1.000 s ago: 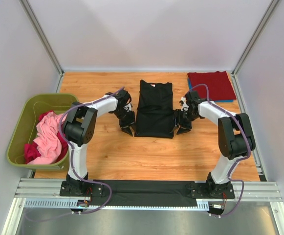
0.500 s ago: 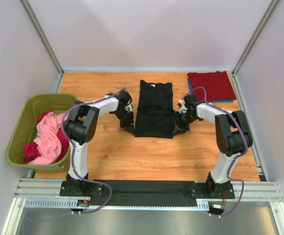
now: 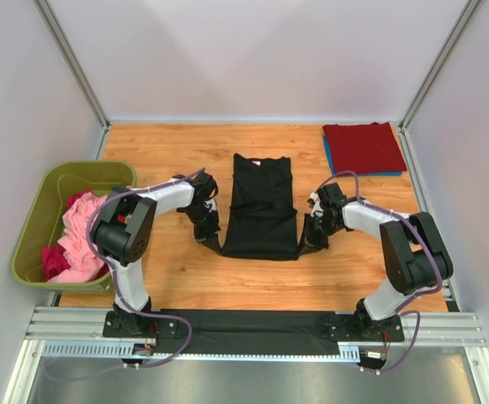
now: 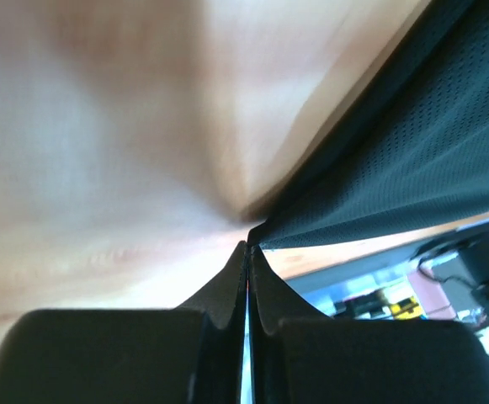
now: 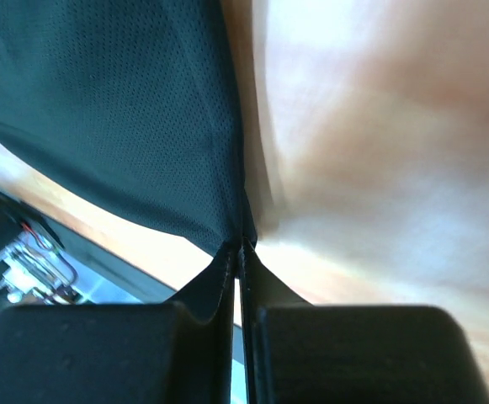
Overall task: Fold and stack the t-shirts
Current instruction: Fold the tshirt
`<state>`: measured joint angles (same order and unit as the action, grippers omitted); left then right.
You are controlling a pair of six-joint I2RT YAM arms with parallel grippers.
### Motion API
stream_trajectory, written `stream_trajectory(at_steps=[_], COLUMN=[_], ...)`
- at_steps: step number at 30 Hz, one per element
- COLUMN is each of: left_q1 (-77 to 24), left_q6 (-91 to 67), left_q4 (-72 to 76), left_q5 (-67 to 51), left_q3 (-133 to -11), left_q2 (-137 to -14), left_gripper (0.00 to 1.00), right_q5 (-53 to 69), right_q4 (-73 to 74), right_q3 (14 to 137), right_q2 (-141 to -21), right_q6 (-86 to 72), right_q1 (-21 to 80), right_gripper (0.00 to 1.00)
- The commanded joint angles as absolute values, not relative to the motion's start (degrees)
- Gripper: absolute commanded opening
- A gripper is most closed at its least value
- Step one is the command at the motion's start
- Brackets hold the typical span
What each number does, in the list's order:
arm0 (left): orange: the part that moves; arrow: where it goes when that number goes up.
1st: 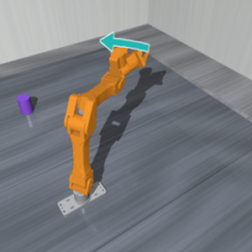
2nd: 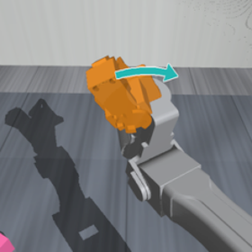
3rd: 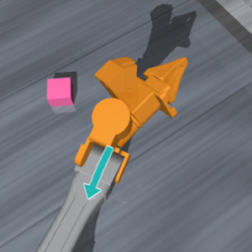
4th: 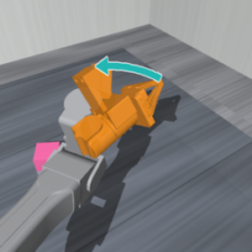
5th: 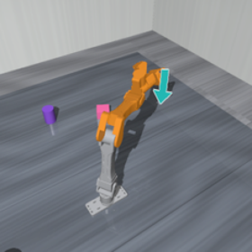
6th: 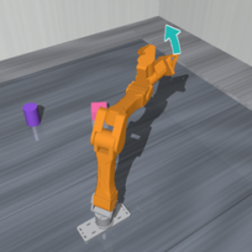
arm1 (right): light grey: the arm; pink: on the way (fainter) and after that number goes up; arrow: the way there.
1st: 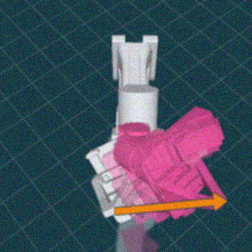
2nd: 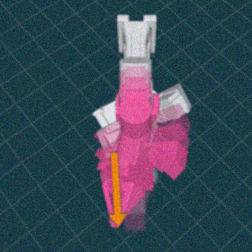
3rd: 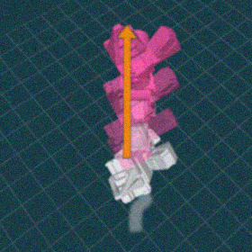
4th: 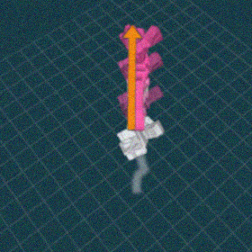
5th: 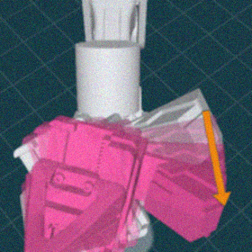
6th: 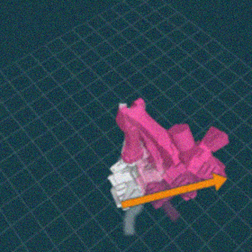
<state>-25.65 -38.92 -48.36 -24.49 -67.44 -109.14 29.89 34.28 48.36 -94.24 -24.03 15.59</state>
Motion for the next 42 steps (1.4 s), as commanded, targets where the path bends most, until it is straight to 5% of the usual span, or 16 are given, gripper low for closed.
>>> stream_trajectory(at_steps=[1, 4, 8, 11, 14, 19, 22, 42], left_q1=[-26.5, -27.9, -28.5, -28.5, -28.5, -28.4, -28.4, -27.3], left_q6=[-39.9, -39.8, -41.0, -40.7, -39.1, -38.8, -39.5, -44.0], left_q4=[-49.5, -50.2, -50.9, -53.4, -54.4, -54.8, -57.3, -59.7], left_q5=[-25.7, -27.7, -28.5, -25.3, -25.0, -23.8, -22.6, -16.8], left_q3=[-64.0, -60.6, -55.9, -58.8, -66.2, -80.3, -86.3, -100.4], left_q2=[-104.8, -102.9, -99.8, -98.4, -100.4, -107.6, -113.3, -125.9], left_gripper=[0.0, 0.06, 0.27, 0.34, 0.33, 0.15, 0.12, 0.13], right_q5=[28.3, 27.2, 24.6, 19.0, 16.1, 13.4, 12.5, 7.8], right_q4=[32.3, 32.1, 34.5, 40.7, 44.8, 43.7, 39.7, 31.6], right_q3=[43.8, 41.8, 40.5, 43.5, 50.0, 56.6, 57.3, 68.2], right_q2=[-89.7, -86.1, -83.2, -80.4, -79.5, -83.0, -87.0, -102.3], right_q6=[-27.8, -30.5, -32.3, -31.7, -30.6, -29.3, -28.0, -26.5], right_q1=[18.4, 20.6, 21.7, 21.7, 21.7, 21.7, 21.7, 21.6], right_gripper=[0.0, 0.04, 0.27, 0.32, 0.31, 0.11, 0.01, 0.0])
